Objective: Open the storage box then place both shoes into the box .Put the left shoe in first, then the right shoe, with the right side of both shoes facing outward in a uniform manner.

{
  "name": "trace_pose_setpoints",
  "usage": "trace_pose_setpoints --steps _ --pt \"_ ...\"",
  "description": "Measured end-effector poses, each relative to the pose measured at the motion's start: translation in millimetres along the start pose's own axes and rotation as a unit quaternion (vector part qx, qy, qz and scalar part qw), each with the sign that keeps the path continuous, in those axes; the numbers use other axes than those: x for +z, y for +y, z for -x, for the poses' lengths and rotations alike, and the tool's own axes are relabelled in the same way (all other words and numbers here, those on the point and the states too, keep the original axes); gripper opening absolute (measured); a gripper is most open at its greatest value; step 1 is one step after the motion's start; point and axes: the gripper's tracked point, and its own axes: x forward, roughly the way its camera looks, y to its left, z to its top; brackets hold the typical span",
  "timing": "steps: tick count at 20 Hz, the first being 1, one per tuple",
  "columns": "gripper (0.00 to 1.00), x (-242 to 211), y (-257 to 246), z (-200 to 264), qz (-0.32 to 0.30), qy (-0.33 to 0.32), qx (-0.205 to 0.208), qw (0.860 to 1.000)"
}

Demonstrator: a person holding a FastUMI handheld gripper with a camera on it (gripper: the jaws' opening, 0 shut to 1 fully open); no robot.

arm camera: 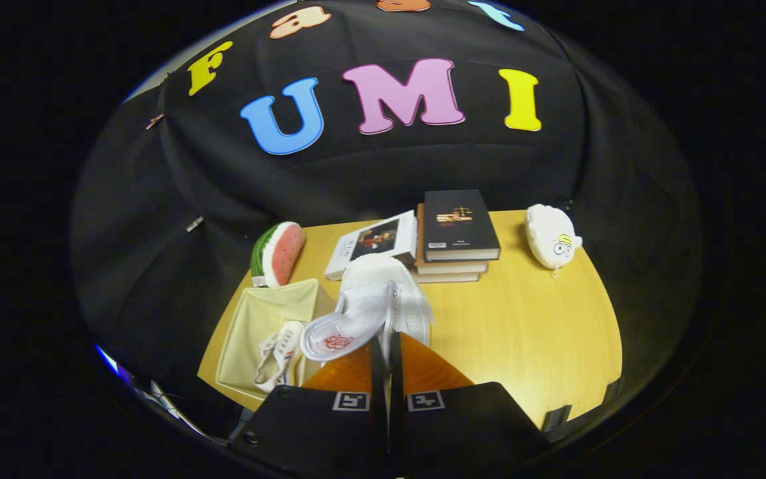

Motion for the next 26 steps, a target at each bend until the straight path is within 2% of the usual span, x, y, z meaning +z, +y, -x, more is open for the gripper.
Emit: trace_pose_setpoints --steps 6,8,11,17,18,19,20,22,26 --pt "0.06 5 97 -38 -0.008 0.019 0.050 0.999" --pt "0.05 18 129 -47 -0.023 0.006 0.078 0.997" --pt "0.05 27 138 -68 0.018 -0.006 0.067 0.998" --pt "0.06 -7 136 -87 -0.009 0.042 0.085 0.995" --pt "0.17 -13 134 -87 -0.015 0.049 0.086 0.995" --pt "0.21 -17 131 -88 -0.019 0.052 0.086 0.995" --pt "0.37 -23 128 -89 -0.022 0.056 0.086 0.995" --pt "0.75 -35 127 -89 -0.024 0.066 0.090 0.993" --pt "0.95 -50 125 -85 -0.022 0.073 0.098 0.992"
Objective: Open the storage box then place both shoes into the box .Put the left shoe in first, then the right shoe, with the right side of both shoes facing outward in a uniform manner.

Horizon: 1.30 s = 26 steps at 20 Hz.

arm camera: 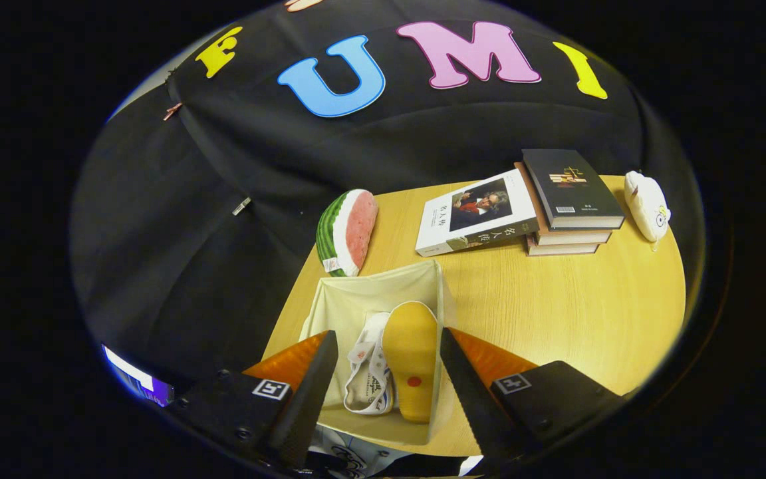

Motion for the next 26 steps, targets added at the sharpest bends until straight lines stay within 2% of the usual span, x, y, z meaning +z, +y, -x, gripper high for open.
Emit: trace_pose_setpoints --steps 6,12,18,26 --pt "0.99 8 -14 27 0.006 -0.041 -0.001 0.999" --pt "0.99 33 -72 73 0.034 -0.112 -0.058 0.991" --pt "0.99 43 -135 119 0.068 -0.160 -0.121 0.977" --pt "0.99 41 -190 163 0.074 -0.197 -0.168 0.963"
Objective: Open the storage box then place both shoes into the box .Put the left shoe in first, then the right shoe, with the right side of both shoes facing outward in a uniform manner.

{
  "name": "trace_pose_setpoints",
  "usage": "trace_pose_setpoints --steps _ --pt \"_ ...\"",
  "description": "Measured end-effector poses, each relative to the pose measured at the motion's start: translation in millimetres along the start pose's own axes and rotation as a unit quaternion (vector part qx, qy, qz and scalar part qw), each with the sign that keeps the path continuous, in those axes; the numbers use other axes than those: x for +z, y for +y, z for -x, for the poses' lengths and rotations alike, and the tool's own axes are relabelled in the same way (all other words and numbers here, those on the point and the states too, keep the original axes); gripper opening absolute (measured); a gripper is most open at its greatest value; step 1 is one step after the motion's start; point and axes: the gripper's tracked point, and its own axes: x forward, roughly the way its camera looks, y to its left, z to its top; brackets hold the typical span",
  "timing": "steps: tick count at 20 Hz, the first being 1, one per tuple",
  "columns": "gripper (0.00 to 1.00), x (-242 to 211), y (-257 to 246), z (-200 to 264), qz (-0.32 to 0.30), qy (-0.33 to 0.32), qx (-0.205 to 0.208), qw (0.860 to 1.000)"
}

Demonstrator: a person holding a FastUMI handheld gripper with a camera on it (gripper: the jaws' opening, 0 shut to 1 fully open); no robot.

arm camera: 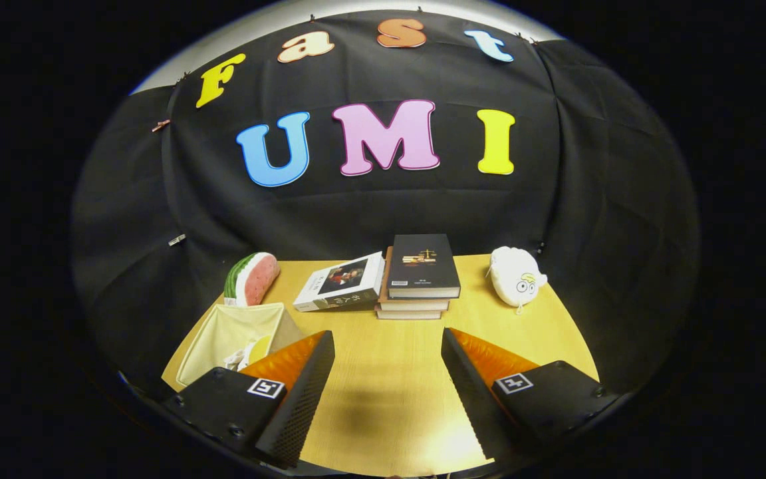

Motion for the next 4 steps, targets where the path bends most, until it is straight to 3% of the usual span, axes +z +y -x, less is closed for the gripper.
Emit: trace_pose_setpoints --steps 4 --pt "0.99 -7 -17 5 0.005 -0.001 -0.012 1.000"
